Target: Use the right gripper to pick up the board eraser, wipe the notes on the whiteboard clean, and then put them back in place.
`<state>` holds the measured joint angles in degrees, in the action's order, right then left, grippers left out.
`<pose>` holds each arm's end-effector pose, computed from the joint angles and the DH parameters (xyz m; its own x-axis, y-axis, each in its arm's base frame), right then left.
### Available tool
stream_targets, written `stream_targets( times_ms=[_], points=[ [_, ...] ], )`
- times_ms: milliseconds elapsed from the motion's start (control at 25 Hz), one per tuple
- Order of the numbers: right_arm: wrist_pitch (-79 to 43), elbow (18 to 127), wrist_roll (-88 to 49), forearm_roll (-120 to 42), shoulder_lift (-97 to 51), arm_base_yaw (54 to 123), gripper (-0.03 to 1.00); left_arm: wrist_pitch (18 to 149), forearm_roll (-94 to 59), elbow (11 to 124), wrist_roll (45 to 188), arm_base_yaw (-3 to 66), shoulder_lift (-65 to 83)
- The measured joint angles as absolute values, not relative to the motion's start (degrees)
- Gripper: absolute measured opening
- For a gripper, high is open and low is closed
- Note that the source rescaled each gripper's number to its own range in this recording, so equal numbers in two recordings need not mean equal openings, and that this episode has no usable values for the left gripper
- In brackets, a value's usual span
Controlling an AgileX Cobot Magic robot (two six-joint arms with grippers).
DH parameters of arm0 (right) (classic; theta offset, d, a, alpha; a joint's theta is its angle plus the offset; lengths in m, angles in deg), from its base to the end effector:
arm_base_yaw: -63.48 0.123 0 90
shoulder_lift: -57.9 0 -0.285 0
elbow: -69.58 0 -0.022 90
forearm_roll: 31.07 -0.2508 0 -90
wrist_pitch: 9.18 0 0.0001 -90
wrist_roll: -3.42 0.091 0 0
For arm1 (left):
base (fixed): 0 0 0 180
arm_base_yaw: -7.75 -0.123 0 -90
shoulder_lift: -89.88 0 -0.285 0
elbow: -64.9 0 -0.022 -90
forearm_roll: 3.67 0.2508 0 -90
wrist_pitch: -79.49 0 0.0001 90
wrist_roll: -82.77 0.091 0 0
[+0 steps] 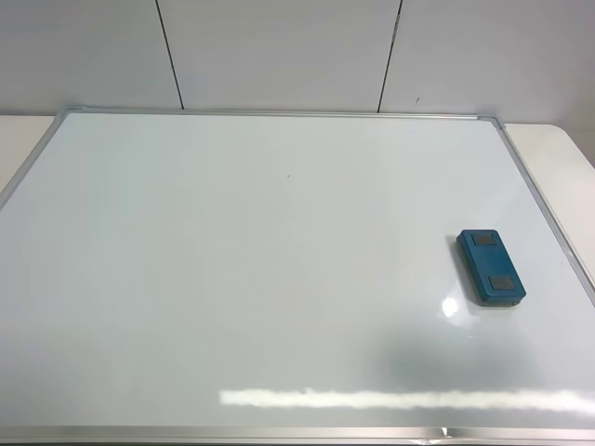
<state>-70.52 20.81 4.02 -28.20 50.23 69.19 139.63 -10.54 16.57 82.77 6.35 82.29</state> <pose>-0.0048 -0.0045 0.2756 -0.4624 -0.0599 -0.8846 -0.0670 0.9972 -0.0325 -0.0055 -0.0096 0.2798 -0.4397 -0.0703 -0.8954 0.0428 0.9942 -0.0991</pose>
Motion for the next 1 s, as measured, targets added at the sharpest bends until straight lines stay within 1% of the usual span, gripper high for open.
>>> stream_targets(
  times_ms=[160, 400, 1000],
  points=[
    [-70.52, 20.81, 4.02, -28.13, 50.23, 67.19, 1.0, 139.63, -10.54, 16.57, 82.77, 6.35, 82.29],
    [-70.52, 20.81, 4.84, -28.13, 50.23, 66.0, 1.0, 139.63, -10.54, 16.57, 82.77, 6.35, 82.29],
    [-70.52, 20.81, 5.11, -27.8, 50.23, 65.93, 1.0, 139.63, -10.54, 16.57, 82.77, 6.35, 82.29]
  ],
)
